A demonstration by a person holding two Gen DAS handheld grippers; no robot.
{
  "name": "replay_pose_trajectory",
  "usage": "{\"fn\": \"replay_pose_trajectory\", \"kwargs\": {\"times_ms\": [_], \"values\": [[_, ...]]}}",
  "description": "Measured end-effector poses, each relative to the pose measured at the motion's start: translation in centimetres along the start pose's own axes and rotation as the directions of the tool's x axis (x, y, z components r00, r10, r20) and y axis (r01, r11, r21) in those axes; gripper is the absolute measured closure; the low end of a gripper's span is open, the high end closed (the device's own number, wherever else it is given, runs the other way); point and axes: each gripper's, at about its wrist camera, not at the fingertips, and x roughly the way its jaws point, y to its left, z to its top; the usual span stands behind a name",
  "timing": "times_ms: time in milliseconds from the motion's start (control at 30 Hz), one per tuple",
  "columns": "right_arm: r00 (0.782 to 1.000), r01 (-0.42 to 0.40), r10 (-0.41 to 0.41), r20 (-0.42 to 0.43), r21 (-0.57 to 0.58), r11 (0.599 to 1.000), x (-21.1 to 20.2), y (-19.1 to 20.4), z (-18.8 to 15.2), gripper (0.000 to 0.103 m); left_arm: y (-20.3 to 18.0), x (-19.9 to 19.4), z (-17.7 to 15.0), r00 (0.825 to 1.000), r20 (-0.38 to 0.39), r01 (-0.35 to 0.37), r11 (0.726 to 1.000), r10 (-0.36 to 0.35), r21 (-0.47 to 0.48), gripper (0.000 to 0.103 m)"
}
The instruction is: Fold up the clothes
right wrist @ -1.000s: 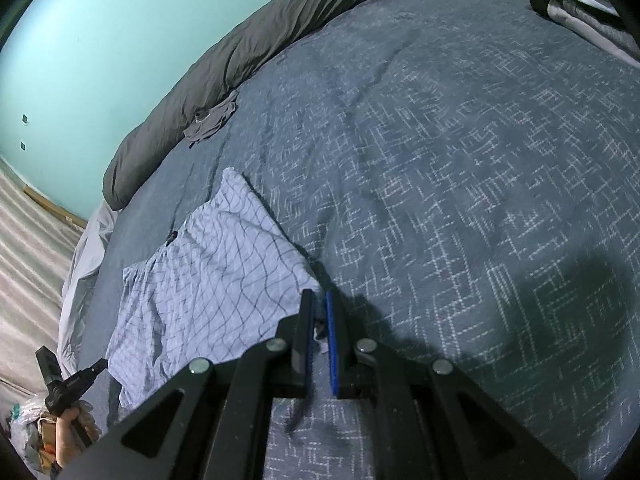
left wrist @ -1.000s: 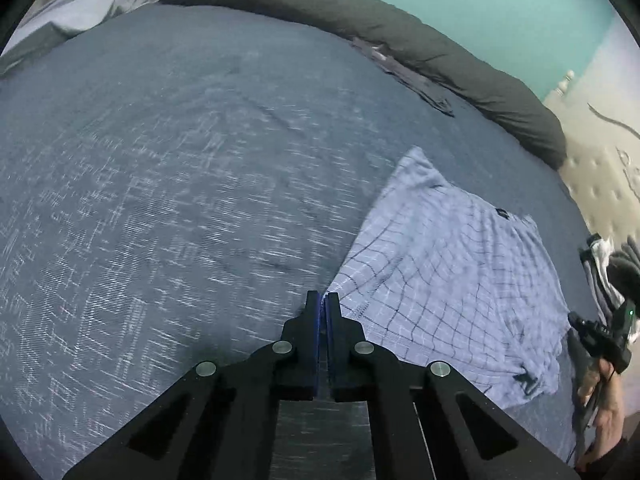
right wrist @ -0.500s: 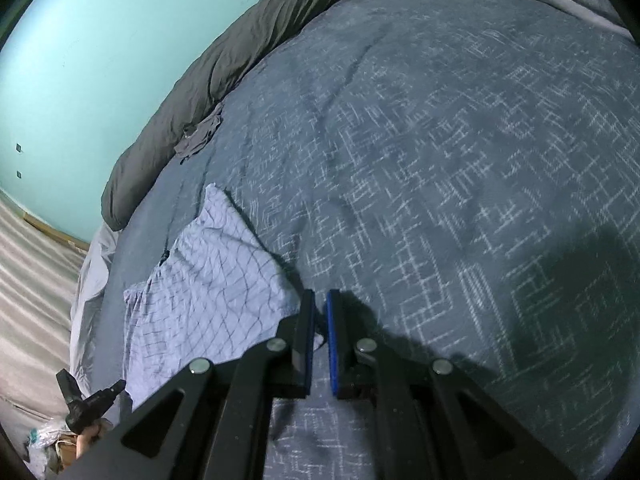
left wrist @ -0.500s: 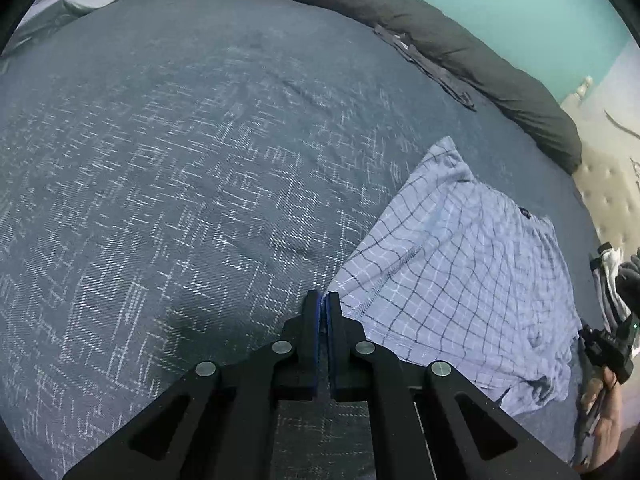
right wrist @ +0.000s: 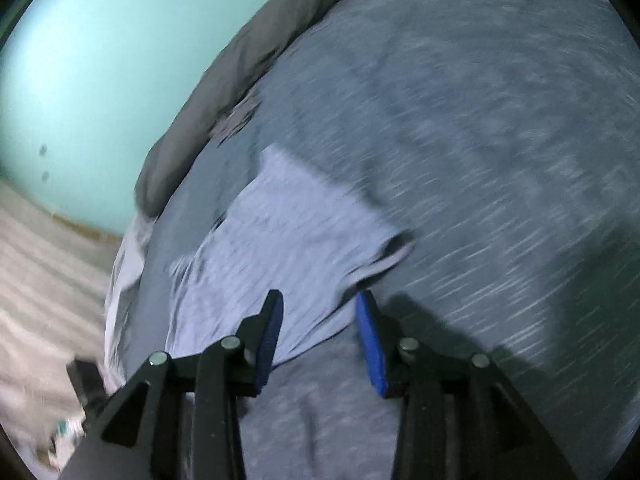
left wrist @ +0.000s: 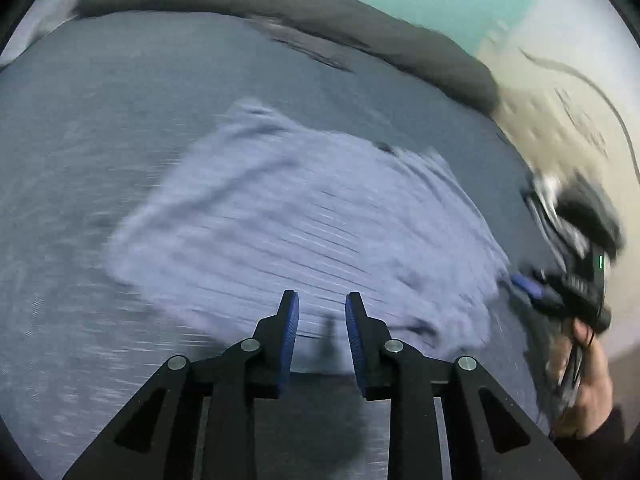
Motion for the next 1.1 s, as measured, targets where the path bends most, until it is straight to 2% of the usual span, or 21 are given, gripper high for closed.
{"fn": "replay_pose_trajectory", "kwargs": {"times_ms": [100,233,433,567,733,767,800,833,933,1100], "values": [[0.998,-0.032,0.029,-0.054,-0.062,0.998,0.9,2.0,-1.3,0.065,-2.3,1.1,-1.2,0.999,-0.048,0.028,0.998,-0.026,0.048,0.077],[0.99,-0.065,0.056,-0.126,-0.068,0.996,2.3,3.1,-2.8,0.065,-4.4,2.2,-2.4,0.994,-0.095,0.057,0.994,-0.048,0.095,0.077],[0.977,-0.121,0.093,-0.194,-0.136,0.983,2.9,5.4,-4.7,0.065,-5.7,2.9,-3.0,0.993,-0.107,0.062,0.986,-0.046,0.155,0.077],[0.975,-0.119,0.092,-0.201,-0.125,0.985,3.7,5.7,-5.1,0.065,-6.0,4.1,-3.1,0.992,-0.122,0.039,0.981,-0.015,0.192,0.077],[0.979,-0.106,0.086,-0.185,-0.104,0.989,3.5,4.8,-4.6,0.065,-6.5,5.5,-3.6,0.986,-0.168,0.055,0.974,-0.018,0.22,0.078],[0.98,-0.104,0.085,-0.181,-0.099,0.99,3.5,4.6,-4.4,0.065,-6.6,5.6,-3.8,0.984,-0.177,0.061,0.973,-0.021,0.221,0.08],[0.981,-0.103,0.086,-0.176,-0.093,0.99,3.2,4.4,-4.3,0.065,-6.7,5.4,-4.0,0.982,-0.188,0.069,0.972,-0.026,0.226,0.09],[0.981,-0.104,0.088,-0.173,-0.088,0.991,3.2,4.3,-4.2,0.065,-6.9,5.2,-4.2,0.981,-0.192,0.073,0.971,-0.028,0.229,0.096],[0.981,-0.109,0.093,-0.171,-0.088,0.99,3.0,4.3,-4.0,0.065,-7.2,4.6,-4.9,0.978,-0.206,0.085,0.967,-0.035,0.24,0.096],[0.982,-0.113,0.098,-0.164,-0.086,0.99,2.8,4.2,-3.9,0.065,-6.2,3.7,-3.8,0.99,-0.142,0.044,0.976,-0.014,0.211,0.095]]}}
